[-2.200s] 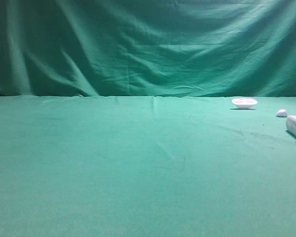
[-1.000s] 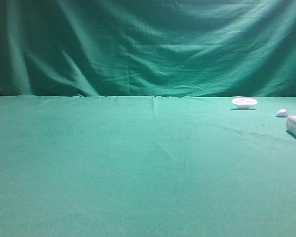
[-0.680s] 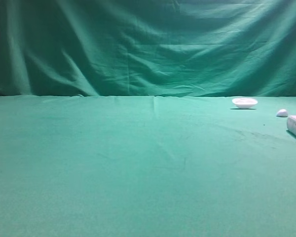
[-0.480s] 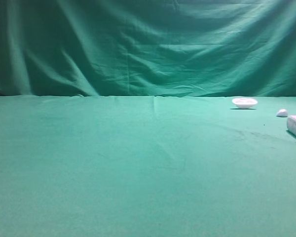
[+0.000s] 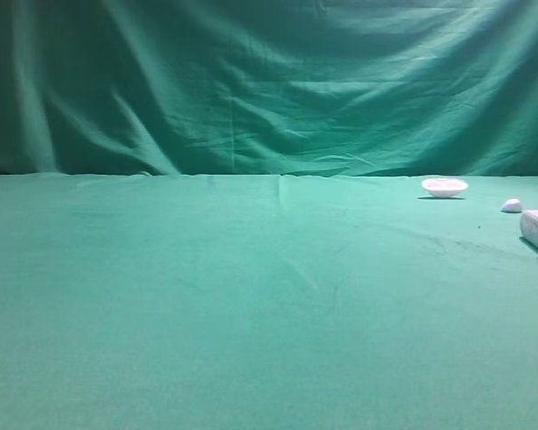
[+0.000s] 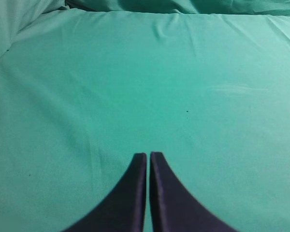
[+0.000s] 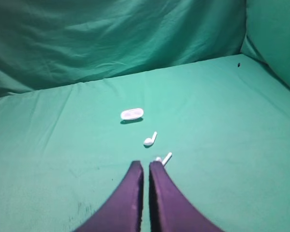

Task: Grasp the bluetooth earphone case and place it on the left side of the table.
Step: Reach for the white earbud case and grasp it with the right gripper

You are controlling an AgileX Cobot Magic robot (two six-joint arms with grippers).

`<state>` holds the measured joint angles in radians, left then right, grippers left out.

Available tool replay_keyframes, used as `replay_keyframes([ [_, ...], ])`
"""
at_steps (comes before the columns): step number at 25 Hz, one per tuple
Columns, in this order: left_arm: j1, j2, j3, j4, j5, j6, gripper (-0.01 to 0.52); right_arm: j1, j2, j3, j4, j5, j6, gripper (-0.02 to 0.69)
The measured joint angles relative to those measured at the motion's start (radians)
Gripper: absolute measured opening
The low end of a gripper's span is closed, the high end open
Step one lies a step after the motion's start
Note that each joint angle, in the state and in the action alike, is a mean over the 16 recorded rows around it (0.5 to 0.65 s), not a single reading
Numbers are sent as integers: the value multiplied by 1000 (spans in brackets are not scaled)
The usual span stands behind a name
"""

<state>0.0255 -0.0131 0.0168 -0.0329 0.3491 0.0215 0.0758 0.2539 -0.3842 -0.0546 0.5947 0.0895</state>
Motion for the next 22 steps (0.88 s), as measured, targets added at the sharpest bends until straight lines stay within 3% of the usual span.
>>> replay_keyframes([
  [14,0,0,0,0,0,0,0,109,637,-202,41,146,-152,14],
  [18,0,0,0,0,0,0,0,150,846,-297,48,153,-143,77],
  [22,0,0,0,0,0,0,0,173,1038,-392,55,160,-132,199],
])
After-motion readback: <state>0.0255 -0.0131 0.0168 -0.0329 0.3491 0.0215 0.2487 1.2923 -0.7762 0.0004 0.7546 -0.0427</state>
